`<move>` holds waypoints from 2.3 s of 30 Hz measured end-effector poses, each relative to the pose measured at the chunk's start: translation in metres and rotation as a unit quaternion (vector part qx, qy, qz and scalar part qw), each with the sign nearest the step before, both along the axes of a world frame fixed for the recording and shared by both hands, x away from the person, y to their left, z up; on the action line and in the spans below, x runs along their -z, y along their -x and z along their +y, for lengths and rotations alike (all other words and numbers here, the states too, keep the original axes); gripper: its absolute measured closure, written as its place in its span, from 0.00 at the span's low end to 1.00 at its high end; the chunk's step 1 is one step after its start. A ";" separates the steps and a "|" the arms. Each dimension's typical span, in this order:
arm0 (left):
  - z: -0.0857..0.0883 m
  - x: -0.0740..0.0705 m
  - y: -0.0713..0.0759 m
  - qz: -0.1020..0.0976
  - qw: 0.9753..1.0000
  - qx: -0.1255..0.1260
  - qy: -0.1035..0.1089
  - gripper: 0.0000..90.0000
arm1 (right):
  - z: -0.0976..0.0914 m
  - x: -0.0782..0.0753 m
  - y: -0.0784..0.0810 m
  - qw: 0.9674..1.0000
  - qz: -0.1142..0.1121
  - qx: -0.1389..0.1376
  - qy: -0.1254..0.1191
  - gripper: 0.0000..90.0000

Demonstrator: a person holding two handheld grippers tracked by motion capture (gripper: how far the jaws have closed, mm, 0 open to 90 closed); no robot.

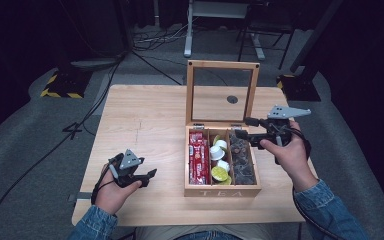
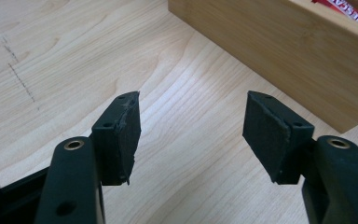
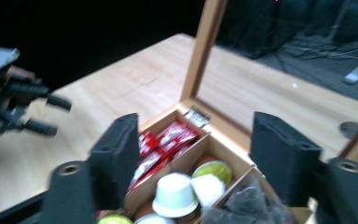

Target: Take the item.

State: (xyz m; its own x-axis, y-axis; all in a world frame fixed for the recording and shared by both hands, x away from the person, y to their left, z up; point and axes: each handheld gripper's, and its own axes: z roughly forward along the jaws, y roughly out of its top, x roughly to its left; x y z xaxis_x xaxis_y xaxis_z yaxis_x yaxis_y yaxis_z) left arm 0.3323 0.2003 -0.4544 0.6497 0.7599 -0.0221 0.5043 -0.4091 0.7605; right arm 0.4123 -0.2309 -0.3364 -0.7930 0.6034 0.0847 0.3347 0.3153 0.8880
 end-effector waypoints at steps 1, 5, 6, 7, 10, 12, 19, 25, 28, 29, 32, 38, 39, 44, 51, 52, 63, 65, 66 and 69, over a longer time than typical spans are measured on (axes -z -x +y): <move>0.001 0.001 0.000 0.001 1.000 0.001 -0.003 0.41 | 0.002 0.002 0.001 1.000 0.001 -0.004 0.008 0.42; 0.005 0.006 0.002 0.006 1.000 -0.008 -0.007 0.41 | 0.013 0.011 0.003 1.000 0.010 -0.021 0.020 0.47; 0.006 0.007 0.002 0.009 1.000 -0.009 -0.008 0.41 | 0.016 0.013 0.004 0.999 0.012 -0.025 0.021 0.48; 0.007 0.008 0.003 0.010 1.000 -0.011 -0.011 0.41 | 0.019 0.016 0.005 0.999 0.016 -0.027 0.023 0.49; 0.010 0.011 0.006 0.011 1.000 -0.016 -0.019 0.41 | 0.032 0.023 0.009 0.998 0.026 -0.037 0.033 0.54; 0.010 0.013 0.006 0.012 1.000 -0.017 -0.020 0.41 | 0.036 0.024 0.009 0.998 0.023 -0.039 0.040 0.55; 0.018 0.021 0.008 0.023 0.999 -0.029 -0.023 0.41 | 0.062 0.034 0.011 0.995 0.039 -0.058 0.068 0.55; 0.022 0.028 0.006 0.025 0.999 -0.030 -0.026 0.41 | 0.086 0.047 0.010 0.990 0.070 -0.057 0.106 0.57; 0.025 0.032 0.004 0.027 0.999 -0.030 -0.027 0.41 | 0.100 0.057 0.011 0.988 0.086 -0.057 0.116 0.56; 0.026 0.033 0.004 0.028 0.999 -0.027 -0.028 0.41 | 0.100 0.057 0.011 0.988 0.086 -0.057 0.116 0.56; 0.026 0.038 0.002 0.032 0.999 -0.025 -0.032 0.41 | 0.106 0.064 0.012 0.986 0.093 -0.055 0.127 0.56; 0.025 0.045 -0.001 0.034 0.999 -0.021 -0.031 0.40 | 0.117 0.073 0.015 0.983 0.097 -0.047 0.150 0.56; 0.025 0.045 -0.001 0.036 0.999 -0.022 -0.030 0.39 | 0.118 0.074 0.015 0.982 0.096 -0.045 0.154 0.56; 0.023 0.046 -0.002 0.031 0.999 -0.020 -0.032 0.39 | 0.121 0.081 0.016 0.981 0.100 -0.039 0.163 0.55; 0.020 0.047 -0.003 0.031 0.999 -0.020 -0.031 0.38 | 0.125 0.088 0.018 0.979 0.099 -0.038 0.171 0.53; 0.019 0.047 -0.003 0.030 0.999 -0.021 -0.029 0.38 | 0.126 0.088 0.018 0.979 0.100 -0.037 0.173 0.53; 0.019 0.048 -0.003 0.026 0.999 -0.017 -0.028 0.37 | 0.135 0.092 0.021 0.978 0.091 -0.037 0.184 0.51; 0.018 0.049 -0.002 0.026 0.999 -0.017 -0.025 0.37 | 0.137 0.092 0.023 0.977 0.084 -0.036 0.191 0.51; 0.018 0.049 -0.002 0.026 0.999 -0.017 -0.025 0.37 | 0.138 0.092 0.023 0.977 0.082 -0.037 0.194 0.52; 0.018 0.049 -0.002 0.027 0.999 -0.017 -0.025 0.37 | 0.139 0.092 0.024 0.977 0.081 -0.038 0.195 0.55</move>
